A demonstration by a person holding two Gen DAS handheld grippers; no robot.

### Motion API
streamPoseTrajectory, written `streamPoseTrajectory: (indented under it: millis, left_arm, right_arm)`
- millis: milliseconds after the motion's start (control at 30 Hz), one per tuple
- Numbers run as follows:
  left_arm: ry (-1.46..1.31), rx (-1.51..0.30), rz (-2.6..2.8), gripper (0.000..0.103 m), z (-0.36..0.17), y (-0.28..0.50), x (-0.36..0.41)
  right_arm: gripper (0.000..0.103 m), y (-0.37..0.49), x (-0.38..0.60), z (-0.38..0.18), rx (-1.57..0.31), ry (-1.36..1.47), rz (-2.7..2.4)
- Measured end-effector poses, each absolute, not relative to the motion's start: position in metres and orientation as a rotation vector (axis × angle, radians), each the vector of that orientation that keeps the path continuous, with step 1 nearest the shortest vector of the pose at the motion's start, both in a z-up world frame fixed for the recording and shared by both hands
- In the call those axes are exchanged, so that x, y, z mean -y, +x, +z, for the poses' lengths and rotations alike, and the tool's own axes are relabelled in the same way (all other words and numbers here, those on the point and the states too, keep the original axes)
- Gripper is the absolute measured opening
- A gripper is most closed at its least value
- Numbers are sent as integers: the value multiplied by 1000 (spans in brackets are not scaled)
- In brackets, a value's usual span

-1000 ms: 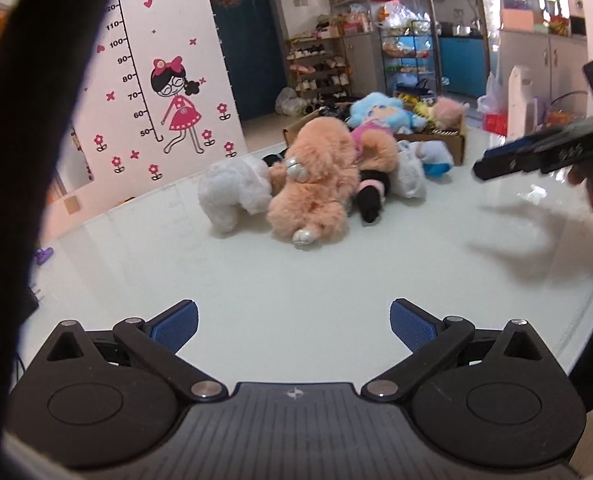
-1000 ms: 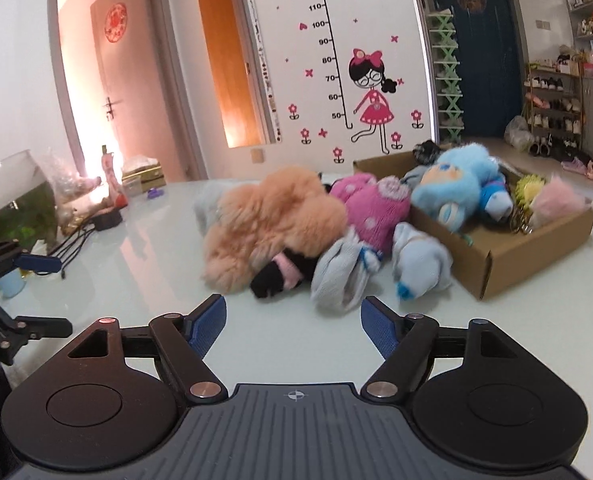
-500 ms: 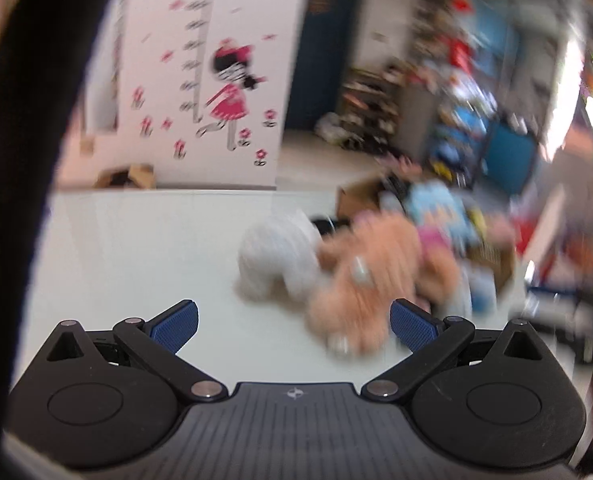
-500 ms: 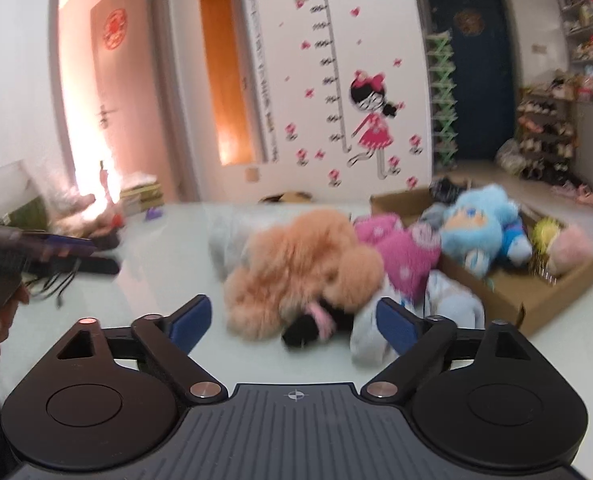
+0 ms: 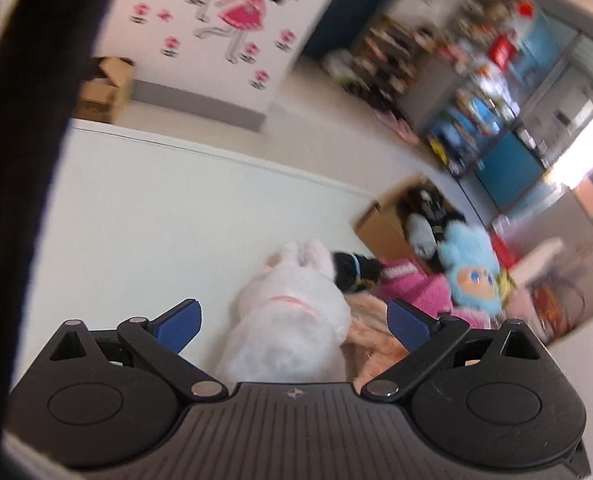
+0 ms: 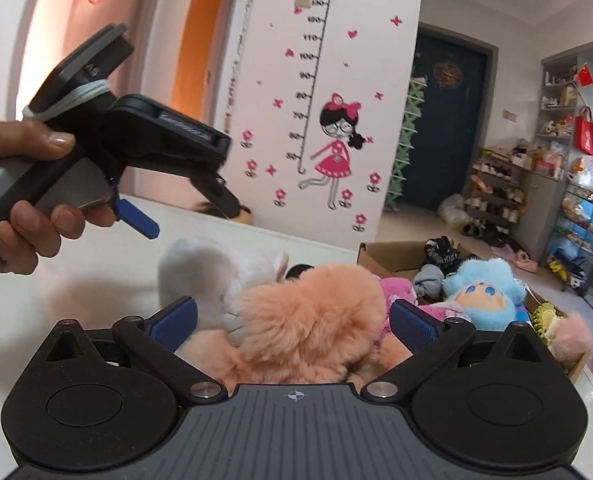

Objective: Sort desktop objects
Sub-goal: 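Grasp the white bunny with the left tool while the right tool grasps the peach fluffy plush, then lift the white bunny and peach plush off the table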

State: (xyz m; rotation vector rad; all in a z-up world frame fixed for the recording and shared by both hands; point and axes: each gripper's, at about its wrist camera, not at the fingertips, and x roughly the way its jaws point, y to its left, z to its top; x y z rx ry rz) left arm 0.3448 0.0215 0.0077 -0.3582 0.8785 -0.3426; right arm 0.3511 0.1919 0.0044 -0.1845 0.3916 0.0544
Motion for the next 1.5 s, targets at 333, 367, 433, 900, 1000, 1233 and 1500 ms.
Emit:
streamPoseTrajectory:
  millis: [333, 367, 433, 900, 1000, 1233, 1500]
  left_arm:
    - [-289, -952, -458, 99, -13, 351, -6]
    - [-283, -955, -457, 99, -15, 351, -5]
    - [-280, -971, -452, 99, -18, 352, -4]
    - [-252, -978, -431, 58, -24, 329, -12]
    - [-273, -934, -440, 58, -13, 317, -14]
    - [-254, -874, -459, 58, 17, 275, -21]
    - [-277, -793, -469, 58, 54, 224, -31]
  right_arm:
    - [103, 384, -203, -15, -437, -213, -31]
    - [103, 386, -204, -17, -441, -220, -37]
    - [103, 390, -206, -21, -454, -230, -51]
    - [61, 393, -200, -29, -519, -144, -7]
    - [58, 384, -197, -19, -477, -117, 26]
    - [57, 361, -188, 6, -395, -60, 75]
    - [57, 326, -168, 32, -334, -3, 157]
